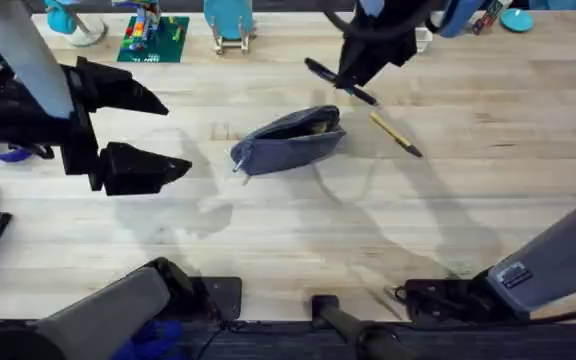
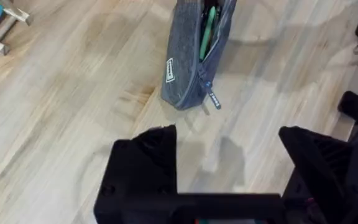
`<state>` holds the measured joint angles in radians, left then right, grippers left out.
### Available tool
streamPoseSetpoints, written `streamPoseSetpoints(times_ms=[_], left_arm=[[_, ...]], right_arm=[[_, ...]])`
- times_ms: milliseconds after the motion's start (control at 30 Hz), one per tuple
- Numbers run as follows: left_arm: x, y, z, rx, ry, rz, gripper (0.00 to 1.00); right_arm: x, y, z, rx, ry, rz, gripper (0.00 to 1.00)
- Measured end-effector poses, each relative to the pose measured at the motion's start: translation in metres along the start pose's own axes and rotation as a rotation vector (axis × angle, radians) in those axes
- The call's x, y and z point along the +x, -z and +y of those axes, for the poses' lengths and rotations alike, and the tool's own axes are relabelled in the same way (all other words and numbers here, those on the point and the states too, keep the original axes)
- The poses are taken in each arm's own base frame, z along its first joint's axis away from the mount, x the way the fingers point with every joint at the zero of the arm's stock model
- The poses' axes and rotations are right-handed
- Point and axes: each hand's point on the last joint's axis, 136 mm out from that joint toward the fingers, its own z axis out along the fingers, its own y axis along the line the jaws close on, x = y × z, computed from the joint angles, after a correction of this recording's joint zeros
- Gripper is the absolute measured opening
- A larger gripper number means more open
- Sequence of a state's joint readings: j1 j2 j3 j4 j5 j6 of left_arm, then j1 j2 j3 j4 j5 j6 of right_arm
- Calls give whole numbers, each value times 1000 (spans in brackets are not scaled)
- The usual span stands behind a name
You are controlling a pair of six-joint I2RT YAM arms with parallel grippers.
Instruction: Unzip the bag, pick up the pens from the table one at a time and place them inside, then zip the bag closed.
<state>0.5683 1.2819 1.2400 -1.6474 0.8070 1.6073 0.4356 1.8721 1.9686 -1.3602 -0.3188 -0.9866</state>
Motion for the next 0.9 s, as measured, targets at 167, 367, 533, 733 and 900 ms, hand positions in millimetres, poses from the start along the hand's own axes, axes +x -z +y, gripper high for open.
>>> streamPoseSetpoints(times_ms=[167, 367, 533, 733, 900], left_arm=[[0, 0, 0, -2, -1, 0, 995], [0, 0, 0, -2, -1, 0, 996], [0, 0, 0, -1, -1, 0, 995], [0, 0, 0, -2, -1, 0, 995], [0, 0, 0, -2, -1, 0, 995]], right_arm=[[-10, -4, 8, -24, 228, -26, 35], [-15, -19, 10, -77, 434, -65, 34], [-12, -40, 6, -125, 538, -72, 35], [-11, -61, 7, -174, 599, -77, 35], [-13, -76, 12, -215, 623, -76, 35]])
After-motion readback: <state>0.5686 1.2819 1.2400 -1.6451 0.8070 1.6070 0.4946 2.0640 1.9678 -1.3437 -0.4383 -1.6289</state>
